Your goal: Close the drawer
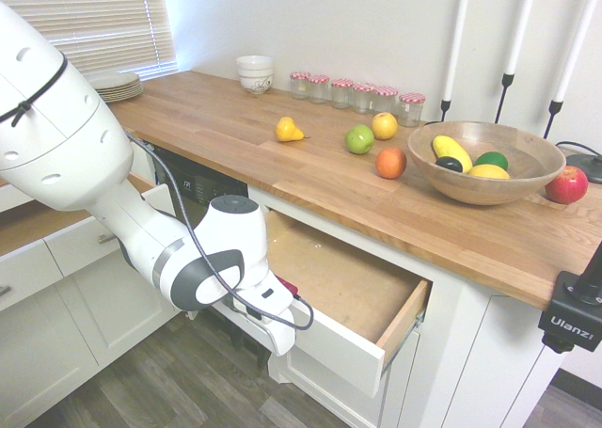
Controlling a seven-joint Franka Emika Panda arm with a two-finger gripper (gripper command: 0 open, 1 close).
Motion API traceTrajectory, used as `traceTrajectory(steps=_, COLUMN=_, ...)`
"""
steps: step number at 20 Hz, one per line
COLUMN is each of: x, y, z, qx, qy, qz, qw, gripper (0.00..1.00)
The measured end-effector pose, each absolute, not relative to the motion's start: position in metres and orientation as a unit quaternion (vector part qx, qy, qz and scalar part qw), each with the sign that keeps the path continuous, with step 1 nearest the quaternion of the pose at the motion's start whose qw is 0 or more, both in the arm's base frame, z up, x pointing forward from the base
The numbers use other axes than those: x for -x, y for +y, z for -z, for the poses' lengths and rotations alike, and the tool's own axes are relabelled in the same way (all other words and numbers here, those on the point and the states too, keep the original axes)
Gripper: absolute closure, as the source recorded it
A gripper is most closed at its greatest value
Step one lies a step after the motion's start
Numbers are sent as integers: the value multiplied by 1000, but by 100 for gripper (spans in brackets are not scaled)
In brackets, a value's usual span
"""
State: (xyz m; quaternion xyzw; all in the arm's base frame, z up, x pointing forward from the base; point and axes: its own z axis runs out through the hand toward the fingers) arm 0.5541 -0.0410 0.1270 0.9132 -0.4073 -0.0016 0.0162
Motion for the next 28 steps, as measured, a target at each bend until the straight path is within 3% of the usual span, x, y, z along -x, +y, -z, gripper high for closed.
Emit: traceTrajectory(steps=28, x=-582, y=-42, z=-122, qx=-911, qy=-412, qz=-31, qw=6, gripper=100)
